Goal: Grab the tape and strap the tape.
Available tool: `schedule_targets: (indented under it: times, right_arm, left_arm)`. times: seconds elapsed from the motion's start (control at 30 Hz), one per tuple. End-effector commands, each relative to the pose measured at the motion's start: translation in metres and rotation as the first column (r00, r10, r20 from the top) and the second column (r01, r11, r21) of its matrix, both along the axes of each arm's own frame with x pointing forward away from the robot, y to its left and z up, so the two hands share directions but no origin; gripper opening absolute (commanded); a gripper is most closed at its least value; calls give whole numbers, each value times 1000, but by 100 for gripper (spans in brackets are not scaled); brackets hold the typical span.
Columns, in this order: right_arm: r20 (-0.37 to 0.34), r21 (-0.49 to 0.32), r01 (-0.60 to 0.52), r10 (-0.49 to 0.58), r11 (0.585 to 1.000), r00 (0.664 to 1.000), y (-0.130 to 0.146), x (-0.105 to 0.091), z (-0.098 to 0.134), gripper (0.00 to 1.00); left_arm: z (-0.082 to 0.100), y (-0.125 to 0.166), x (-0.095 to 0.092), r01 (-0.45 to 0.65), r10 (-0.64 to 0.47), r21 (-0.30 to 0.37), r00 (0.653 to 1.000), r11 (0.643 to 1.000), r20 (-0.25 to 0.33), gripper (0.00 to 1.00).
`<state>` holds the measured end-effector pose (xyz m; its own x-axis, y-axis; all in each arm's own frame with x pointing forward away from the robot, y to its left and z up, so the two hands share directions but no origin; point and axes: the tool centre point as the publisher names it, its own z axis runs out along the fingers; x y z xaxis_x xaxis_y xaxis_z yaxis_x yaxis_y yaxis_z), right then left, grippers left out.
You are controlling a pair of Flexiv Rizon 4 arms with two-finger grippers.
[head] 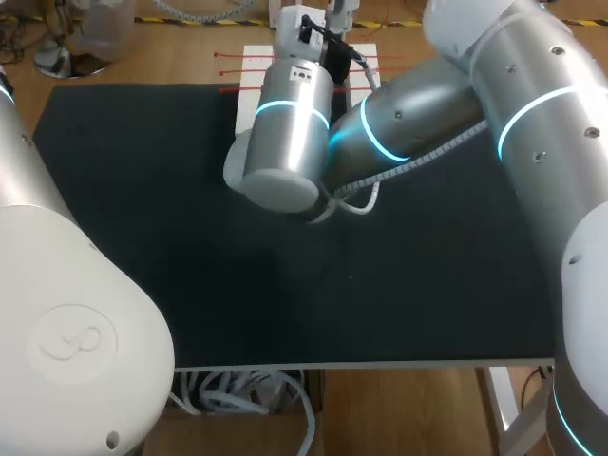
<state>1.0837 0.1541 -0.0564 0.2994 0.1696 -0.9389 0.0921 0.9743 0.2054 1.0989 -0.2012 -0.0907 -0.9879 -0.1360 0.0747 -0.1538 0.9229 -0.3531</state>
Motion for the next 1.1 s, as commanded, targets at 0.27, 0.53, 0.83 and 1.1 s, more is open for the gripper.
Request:
schedule_targets:
  times: [0.27, 0.53, 0.83, 1.1]
  right_arm:
    - [-74, 167, -211, 226, 963, 971, -52, -15, 21, 22]
    - [-69, 264, -105, 127, 959, 989, -88, 20, 27, 22]
    - [-84, 248, -39, 62, 968, 995, -112, 45, 20, 14]
    - [-95, 214, -132, 155, 968, 983, -113, 43, 15, 100]
  left_arm:
    - [1, -1, 1, 1, -1, 5, 1000, 1000, -2, 0]
    - [1, -1, 1, 1, -1, 5, 1000, 1000, -2, 0]
    - [1, -1, 1, 1, -1, 5, 1000, 1000, -2, 0]
    - [1, -1, 1, 1, -1, 5, 1000, 1000, -2, 0]
